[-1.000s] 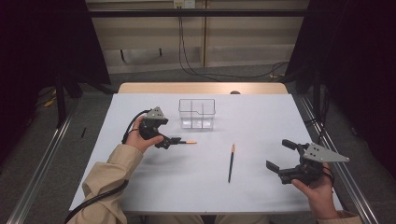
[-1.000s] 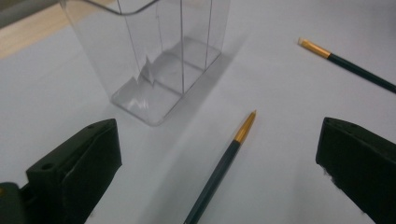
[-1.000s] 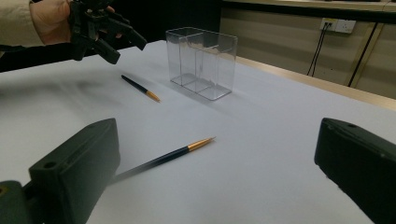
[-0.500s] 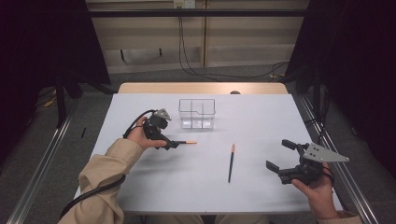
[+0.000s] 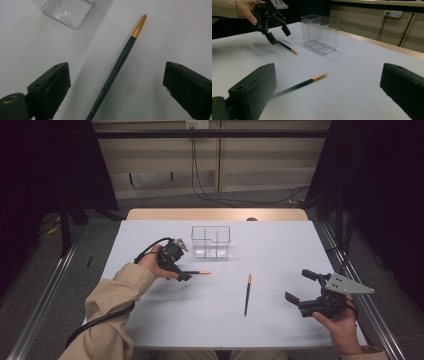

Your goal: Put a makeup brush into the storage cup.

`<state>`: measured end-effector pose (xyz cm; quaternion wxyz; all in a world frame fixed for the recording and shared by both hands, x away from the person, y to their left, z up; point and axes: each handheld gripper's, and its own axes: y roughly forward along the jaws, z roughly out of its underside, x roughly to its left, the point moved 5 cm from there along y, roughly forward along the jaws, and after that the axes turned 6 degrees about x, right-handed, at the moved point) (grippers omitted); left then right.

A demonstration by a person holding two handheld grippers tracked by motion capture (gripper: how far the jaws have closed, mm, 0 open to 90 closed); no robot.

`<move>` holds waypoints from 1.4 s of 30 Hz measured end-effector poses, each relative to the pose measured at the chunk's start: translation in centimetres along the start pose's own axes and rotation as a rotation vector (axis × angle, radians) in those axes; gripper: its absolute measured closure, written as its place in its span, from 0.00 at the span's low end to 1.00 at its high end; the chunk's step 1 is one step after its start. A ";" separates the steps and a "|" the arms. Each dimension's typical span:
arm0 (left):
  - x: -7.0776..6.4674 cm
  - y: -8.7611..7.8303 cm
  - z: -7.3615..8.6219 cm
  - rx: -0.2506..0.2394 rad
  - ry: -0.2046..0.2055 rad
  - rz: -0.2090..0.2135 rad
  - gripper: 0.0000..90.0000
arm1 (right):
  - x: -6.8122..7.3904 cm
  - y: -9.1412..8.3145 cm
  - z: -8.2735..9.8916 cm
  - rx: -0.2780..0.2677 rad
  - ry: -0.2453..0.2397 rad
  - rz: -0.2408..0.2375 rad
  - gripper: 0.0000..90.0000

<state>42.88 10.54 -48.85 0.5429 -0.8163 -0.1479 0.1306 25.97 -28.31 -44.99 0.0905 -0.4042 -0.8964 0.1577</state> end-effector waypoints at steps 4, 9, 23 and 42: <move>0.1 0.2 0.2 0.042 0.020 0.005 0.22 | 0.0 0.0 0.0 -0.001 0.002 0.000 0.00; 0.1 0.2 0.3 0.059 0.031 0.028 0.36 | 0.0 -0.1 0.0 0.000 0.004 0.001 0.00; 0.3 0.8 0.4 0.132 0.043 0.067 0.54 | 0.0 0.0 0.1 0.005 0.005 -0.006 0.00; -0.3 1.0 -0.4 0.260 0.125 0.061 0.87 | 0.0 0.2 0.2 0.017 0.004 -0.011 0.00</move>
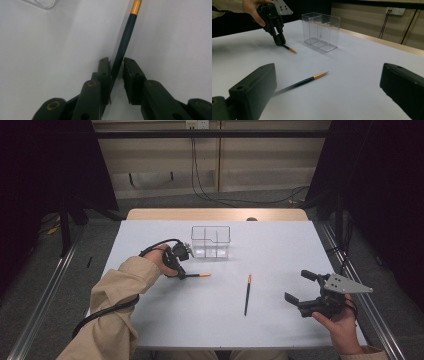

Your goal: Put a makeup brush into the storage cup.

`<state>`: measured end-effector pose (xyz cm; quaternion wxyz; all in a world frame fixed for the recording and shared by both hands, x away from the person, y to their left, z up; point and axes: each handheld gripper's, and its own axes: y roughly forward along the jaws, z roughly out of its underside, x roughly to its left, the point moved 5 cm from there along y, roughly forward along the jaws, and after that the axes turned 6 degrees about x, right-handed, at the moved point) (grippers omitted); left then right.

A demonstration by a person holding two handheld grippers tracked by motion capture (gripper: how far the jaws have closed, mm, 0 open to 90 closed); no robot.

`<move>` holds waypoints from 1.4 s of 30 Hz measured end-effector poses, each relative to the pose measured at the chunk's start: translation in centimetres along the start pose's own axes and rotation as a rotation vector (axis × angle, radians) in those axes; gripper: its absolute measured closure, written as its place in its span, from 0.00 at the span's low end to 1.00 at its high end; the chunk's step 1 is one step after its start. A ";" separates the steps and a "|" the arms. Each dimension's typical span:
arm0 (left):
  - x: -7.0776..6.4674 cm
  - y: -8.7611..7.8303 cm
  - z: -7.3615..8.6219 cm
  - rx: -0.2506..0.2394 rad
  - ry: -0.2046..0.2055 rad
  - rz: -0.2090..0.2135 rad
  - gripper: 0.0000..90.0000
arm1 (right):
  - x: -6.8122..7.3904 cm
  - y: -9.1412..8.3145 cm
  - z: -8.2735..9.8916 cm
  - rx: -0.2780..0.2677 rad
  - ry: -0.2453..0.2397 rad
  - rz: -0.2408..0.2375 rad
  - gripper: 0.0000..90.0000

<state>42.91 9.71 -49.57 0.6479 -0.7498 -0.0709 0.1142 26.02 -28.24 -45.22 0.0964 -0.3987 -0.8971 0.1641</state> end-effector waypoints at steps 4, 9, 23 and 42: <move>-0.1 0.1 -0.3 0.023 0.012 -0.005 0.94 | 0.0 0.0 0.0 0.002 -0.003 0.001 0.00; 0.0 0.0 -0.3 0.023 0.012 0.010 0.94 | -0.1 -0.1 0.1 0.004 0.003 0.004 0.00; -0.6 -0.4 0.0 -0.059 -0.026 0.034 0.94 | -0.2 0.0 0.1 0.006 0.003 0.008 0.00; -1.3 -1.7 -0.4 -0.309 -0.087 0.088 0.94 | -0.2 0.0 0.1 0.007 0.004 0.005 0.00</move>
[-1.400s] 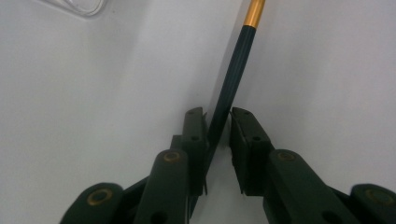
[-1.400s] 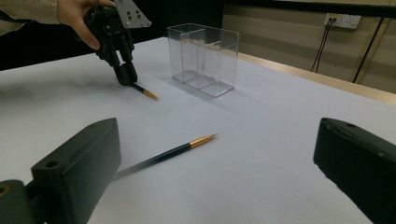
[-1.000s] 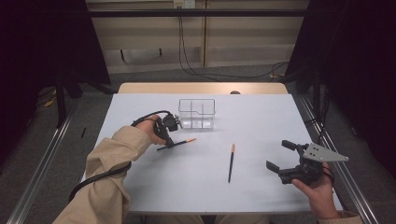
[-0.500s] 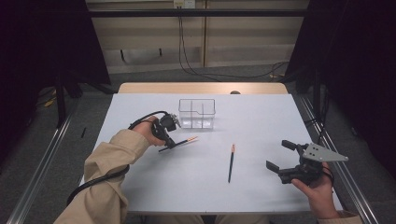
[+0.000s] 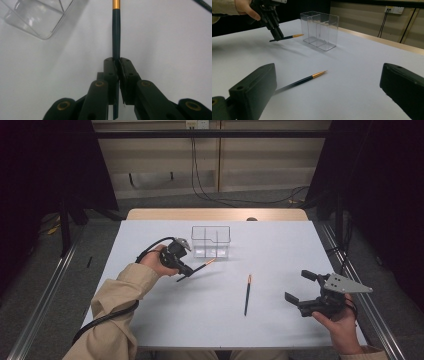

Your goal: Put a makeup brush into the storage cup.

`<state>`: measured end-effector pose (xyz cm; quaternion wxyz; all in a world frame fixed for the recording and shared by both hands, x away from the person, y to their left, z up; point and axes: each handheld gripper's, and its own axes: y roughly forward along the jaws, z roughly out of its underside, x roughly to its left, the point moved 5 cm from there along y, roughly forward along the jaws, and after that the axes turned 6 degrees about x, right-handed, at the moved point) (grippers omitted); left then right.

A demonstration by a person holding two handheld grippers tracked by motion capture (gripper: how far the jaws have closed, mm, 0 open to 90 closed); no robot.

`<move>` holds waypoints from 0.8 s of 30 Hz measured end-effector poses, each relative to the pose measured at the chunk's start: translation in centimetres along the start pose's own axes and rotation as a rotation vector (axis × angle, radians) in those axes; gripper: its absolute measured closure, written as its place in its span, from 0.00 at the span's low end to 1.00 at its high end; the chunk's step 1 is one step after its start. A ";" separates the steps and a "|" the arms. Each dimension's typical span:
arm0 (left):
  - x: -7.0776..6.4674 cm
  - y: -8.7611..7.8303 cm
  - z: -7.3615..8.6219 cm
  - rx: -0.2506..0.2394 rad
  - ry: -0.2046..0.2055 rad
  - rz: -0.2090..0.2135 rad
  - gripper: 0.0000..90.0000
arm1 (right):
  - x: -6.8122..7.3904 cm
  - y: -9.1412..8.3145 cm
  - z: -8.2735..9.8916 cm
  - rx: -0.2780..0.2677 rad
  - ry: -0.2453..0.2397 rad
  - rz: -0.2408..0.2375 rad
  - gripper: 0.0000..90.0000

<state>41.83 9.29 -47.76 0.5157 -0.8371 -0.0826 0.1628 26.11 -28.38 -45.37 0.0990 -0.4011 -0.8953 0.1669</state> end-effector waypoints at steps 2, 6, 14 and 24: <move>0.0 -0.1 0.0 -0.006 0.004 0.000 0.94 | 0.0 -0.1 0.0 -0.002 -0.001 0.003 0.00; -0.6 -0.4 -0.2 -0.075 -0.004 -0.003 0.94 | 0.0 -0.1 -0.1 -0.004 -0.001 0.003 0.00; -1.3 -1.0 -0.5 -0.210 -0.027 0.030 0.94 | 0.0 -0.1 -0.1 -0.004 -0.001 0.004 0.00; -2.1 -1.5 -1.0 -0.346 -0.029 0.045 0.94 | 0.1 0.0 -0.1 -0.005 -0.003 0.001 0.00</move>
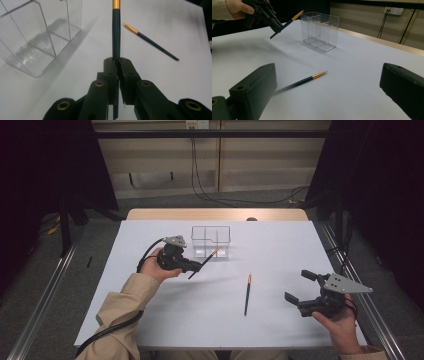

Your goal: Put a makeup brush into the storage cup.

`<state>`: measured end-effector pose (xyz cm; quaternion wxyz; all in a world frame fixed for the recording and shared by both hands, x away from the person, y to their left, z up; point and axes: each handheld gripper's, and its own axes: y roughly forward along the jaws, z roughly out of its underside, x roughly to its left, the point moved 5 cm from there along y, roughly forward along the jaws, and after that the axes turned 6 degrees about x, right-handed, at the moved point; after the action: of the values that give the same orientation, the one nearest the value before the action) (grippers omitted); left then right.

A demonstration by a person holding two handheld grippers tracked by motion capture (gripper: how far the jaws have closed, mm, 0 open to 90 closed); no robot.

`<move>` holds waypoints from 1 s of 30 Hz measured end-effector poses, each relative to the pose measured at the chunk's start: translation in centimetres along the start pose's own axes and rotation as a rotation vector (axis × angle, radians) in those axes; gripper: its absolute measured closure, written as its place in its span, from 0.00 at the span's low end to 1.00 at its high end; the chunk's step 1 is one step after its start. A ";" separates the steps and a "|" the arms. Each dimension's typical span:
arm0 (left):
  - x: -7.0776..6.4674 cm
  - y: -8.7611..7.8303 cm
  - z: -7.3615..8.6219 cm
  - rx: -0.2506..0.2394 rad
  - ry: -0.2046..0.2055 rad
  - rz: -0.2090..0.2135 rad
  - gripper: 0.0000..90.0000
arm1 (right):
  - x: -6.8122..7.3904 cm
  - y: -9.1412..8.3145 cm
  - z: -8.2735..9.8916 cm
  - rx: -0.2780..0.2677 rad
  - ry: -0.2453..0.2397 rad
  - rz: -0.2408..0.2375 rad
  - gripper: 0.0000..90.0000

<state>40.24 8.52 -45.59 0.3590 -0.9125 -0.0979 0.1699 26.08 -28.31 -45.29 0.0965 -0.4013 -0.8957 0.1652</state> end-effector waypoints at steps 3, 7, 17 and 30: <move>-0.2 0.1 0.0 -0.036 0.000 0.001 0.94 | 0.0 0.0 0.0 0.000 -0.001 0.002 0.00; -0.7 0.0 -0.2 -0.117 -0.006 0.007 0.94 | 0.1 0.0 0.0 -0.001 -0.004 0.003 0.00; -1.5 0.1 -0.6 -0.240 -0.020 0.027 0.94 | 0.1 0.1 0.0 0.005 -0.008 0.001 0.00; -2.4 0.3 -1.2 -0.359 -0.021 0.040 0.94 | 0.3 0.3 -0.2 -0.004 -0.008 -0.006 0.00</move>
<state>38.51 6.79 -44.42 0.1859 -0.9618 -0.1124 0.1664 26.14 -27.91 -45.22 0.0929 -0.3984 -0.8975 0.1649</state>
